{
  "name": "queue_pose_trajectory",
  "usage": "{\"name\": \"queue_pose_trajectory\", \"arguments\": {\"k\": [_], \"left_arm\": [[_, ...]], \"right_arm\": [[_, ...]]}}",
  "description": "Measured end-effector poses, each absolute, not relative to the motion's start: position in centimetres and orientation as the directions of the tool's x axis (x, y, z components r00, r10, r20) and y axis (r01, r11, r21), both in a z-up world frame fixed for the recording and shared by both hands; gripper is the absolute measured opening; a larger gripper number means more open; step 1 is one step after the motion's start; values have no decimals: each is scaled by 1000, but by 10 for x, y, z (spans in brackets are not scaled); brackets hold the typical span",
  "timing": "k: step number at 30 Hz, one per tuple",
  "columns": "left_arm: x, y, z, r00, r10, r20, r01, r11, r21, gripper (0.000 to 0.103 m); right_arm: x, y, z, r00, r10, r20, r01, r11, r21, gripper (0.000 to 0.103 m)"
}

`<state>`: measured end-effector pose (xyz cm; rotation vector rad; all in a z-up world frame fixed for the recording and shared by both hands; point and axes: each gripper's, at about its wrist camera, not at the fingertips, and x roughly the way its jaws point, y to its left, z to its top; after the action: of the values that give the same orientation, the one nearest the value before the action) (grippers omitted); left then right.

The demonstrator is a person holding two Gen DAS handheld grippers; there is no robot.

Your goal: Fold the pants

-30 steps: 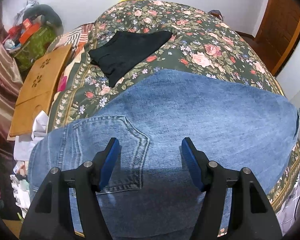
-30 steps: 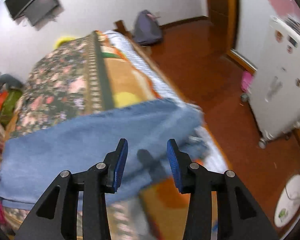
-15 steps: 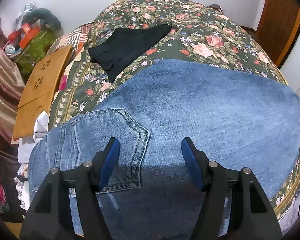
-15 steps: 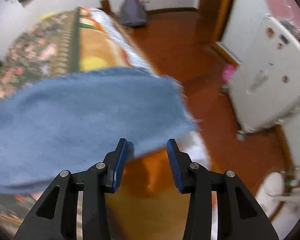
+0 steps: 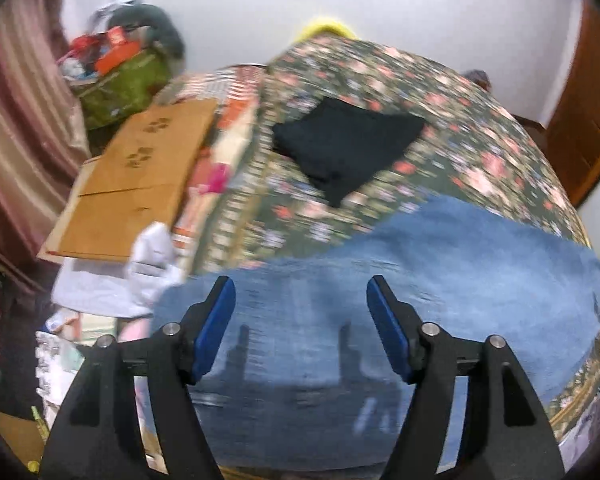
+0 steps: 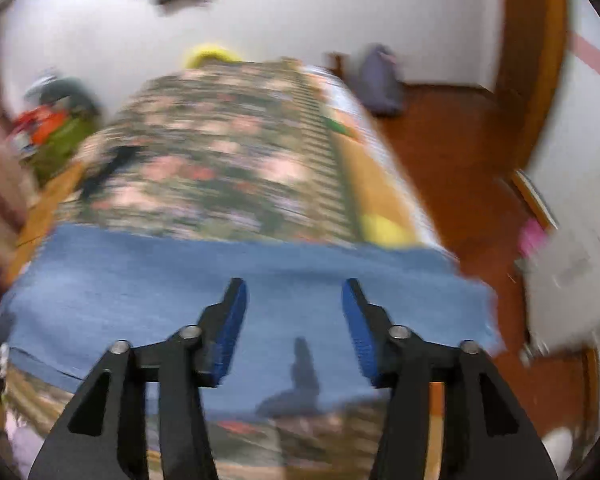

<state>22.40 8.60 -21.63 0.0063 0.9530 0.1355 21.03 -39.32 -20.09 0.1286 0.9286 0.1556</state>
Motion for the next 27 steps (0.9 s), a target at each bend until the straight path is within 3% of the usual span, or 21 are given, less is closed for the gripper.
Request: {"name": "queue_pose_trajectory", "arguments": {"k": [8, 12, 17, 19, 20, 21, 23, 25, 27], "left_arm": [[237, 188, -235, 509, 194, -839, -209, 973, 98, 78], [246, 221, -268, 464, 107, -880, -218, 976, 4, 77], [251, 233, -314, 386, -56, -921, -206, 968, -145, 58], [245, 226, -319, 399, -57, -915, -177, 975, -138, 57], [243, 221, -319, 413, -53, -909, -156, 979, -128, 51], [241, 217, -319, 418, -71, -905, -134, 981, -139, 35], [239, 212, -318, 416, -116, -902, -110, 978, -177, 17], [235, 203, -313, 431, -75, -899, -97, 987, -129, 11], [233, 198, -309, 449, -21, -894, -94, 993, -71, 8]], "right_arm": [[260, -227, -196, 493, 452, -743, -419, 872, 253, 53], [284, -159, -206, 450, 475, -756, -509, 832, 220, 53], [318, -101, -229, 369, 487, -792, -579, 787, 214, 53], [332, -83, -242, 331, 487, -808, -590, 775, 225, 53], [335, -78, -244, 318, 482, -816, -593, 773, 225, 53], [344, -73, -254, 294, 470, -832, -589, 775, 230, 51], [353, -65, -266, 233, 481, -845, -589, 761, 271, 39], [349, -64, -267, 226, 489, -843, -587, 759, 283, 36], [342, -62, -263, 247, 489, -837, -616, 746, 254, 26]]}}
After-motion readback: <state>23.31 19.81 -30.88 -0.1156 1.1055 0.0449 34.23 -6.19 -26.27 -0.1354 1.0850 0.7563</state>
